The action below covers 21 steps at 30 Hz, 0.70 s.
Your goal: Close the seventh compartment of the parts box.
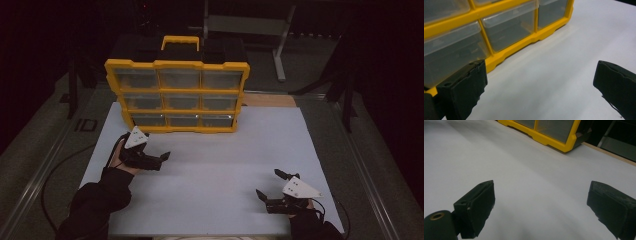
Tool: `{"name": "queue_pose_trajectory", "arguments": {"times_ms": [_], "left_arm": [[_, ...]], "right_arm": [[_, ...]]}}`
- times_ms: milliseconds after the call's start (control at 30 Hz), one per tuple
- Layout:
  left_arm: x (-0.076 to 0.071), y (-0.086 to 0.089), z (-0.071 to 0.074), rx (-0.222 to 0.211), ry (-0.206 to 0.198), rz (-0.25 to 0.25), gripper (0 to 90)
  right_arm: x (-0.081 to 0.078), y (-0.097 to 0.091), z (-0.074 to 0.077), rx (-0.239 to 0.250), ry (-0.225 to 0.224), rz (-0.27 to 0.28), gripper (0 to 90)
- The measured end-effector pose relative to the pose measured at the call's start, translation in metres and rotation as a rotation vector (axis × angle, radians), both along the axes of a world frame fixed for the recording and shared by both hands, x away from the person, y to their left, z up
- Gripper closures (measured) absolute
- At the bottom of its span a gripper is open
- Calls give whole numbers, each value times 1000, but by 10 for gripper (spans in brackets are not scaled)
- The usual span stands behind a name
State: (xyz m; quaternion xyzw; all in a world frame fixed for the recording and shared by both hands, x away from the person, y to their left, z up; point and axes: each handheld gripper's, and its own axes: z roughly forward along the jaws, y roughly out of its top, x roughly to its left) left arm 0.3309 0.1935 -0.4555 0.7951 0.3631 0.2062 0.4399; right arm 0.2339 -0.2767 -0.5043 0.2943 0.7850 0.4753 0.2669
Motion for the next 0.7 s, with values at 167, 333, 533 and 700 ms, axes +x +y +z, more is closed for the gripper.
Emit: {"name": "queue_pose_trajectory", "arguments": {"times_ms": [167,333,533,700], "left_arm": [[-5,8,-8,15,12,-3,0],[-12,13,-10,22,10,1,0],[-19,19,-14,19,15,7,0],[-27,24,-22,31,26,11,0]], "right_arm": [[0,-1,0,2,-3,-2,83],[1,0,0,6,0,-2,83],[1,0,-1,2,2,-2,83],[1,1,-1,1,4,0,83]]}}
